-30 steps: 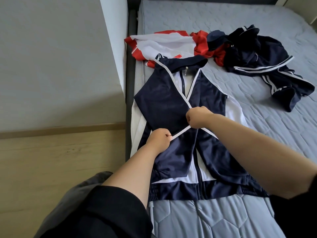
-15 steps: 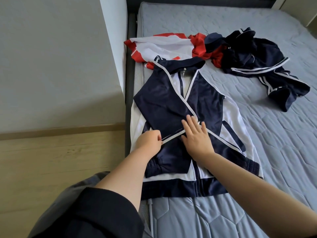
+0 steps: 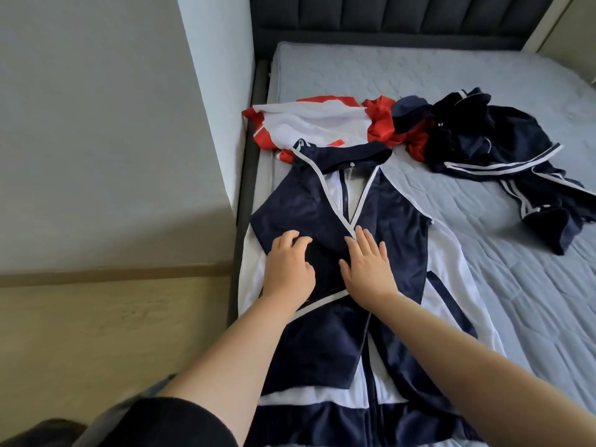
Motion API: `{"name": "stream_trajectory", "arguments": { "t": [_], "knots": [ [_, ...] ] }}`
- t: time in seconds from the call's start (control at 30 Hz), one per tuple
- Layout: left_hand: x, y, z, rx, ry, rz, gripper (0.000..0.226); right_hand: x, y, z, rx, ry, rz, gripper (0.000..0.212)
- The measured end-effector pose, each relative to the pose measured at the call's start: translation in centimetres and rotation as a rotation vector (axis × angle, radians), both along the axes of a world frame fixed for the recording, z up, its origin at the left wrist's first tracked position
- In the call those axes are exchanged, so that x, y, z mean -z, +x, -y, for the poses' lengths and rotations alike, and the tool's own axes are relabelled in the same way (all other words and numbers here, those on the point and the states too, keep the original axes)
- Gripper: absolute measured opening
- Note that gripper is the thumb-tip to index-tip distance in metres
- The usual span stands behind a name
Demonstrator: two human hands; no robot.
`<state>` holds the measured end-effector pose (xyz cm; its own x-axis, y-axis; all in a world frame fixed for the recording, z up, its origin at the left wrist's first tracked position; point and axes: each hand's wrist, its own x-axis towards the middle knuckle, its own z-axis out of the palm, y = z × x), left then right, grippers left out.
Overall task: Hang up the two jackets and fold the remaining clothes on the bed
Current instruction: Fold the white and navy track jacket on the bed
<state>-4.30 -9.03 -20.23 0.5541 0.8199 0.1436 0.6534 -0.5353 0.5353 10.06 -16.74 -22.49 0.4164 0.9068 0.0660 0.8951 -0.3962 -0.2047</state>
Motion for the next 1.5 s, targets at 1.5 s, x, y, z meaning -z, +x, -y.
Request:
{"name": "stream_trajectory", "arguments": {
  "t": [1.5],
  "knots": [
    [0.9,13.2,-17.5,-0.028,-0.992,0.351,0.042,-6.4,12.7,-22.1,0.849,0.886,-1.768,0.017]
  ]
}}
